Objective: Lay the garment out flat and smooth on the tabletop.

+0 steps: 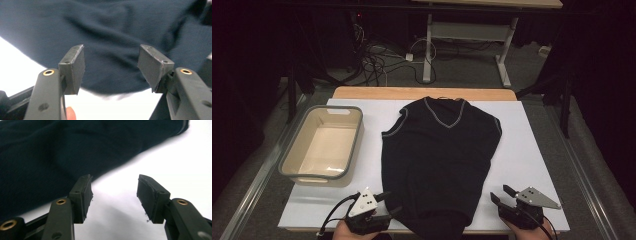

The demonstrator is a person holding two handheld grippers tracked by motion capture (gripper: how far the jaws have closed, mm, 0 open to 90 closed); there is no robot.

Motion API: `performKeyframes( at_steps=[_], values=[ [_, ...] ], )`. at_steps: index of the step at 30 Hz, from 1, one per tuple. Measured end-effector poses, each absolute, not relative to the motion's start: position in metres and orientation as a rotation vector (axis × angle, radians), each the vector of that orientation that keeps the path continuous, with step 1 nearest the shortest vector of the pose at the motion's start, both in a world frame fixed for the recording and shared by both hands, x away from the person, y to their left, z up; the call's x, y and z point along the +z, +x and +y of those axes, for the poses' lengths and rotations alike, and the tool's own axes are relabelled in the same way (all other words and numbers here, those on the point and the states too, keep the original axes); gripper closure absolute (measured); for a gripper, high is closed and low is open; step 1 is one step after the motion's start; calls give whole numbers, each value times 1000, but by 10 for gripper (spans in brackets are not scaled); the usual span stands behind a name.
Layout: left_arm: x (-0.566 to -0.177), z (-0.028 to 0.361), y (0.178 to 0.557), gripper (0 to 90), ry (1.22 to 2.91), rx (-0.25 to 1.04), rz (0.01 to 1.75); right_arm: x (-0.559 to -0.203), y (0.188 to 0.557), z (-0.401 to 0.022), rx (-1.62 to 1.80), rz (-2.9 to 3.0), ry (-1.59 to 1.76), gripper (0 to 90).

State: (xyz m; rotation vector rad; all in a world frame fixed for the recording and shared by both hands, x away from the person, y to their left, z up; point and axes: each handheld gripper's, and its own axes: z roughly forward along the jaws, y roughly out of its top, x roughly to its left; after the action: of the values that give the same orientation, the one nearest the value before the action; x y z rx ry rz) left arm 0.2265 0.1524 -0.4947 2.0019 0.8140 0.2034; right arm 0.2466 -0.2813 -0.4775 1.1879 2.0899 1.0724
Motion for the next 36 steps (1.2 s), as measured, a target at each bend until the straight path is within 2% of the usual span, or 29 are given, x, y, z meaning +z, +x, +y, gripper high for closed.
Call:
performKeyframes(
  at_steps=[1,4,9,12,17,21,23,25,27,30,36],
  values=[
    [-497,147,228,342,2015,165,807,-479,247,-280,1078,2103,1182,478],
    [-503,130,227,334,2061,165,748,-481,250,-277,1076,2125,1162,482],
    [-497,108,214,334,2027,75,676,-483,250,-276,1076,2149,1150,485],
    [-496,94,209,300,2043,89,641,-483,249,-276,1070,2155,1133,484],
    [-506,79,208,304,2117,166,630,-482,248,-273,1070,2160,1120,485],
    [-508,75,207,433,2141,232,619,-482,247,-272,1069,2158,1118,487],
    [-508,76,207,537,2134,242,622,-483,247,-272,1067,2156,1122,491],
    [-508,76,207,684,2132,264,611,-483,247,-271,1064,2159,1124,493],
    [-507,75,207,761,2134,269,601,-483,248,-270,1061,2169,1115,493],
    [-502,81,210,810,2110,263,598,-484,247,-267,1056,2176,1110,492],
    [-479,127,227,816,1965,385,688,-484,247,-264,1064,2197,1095,496]
  ],
)
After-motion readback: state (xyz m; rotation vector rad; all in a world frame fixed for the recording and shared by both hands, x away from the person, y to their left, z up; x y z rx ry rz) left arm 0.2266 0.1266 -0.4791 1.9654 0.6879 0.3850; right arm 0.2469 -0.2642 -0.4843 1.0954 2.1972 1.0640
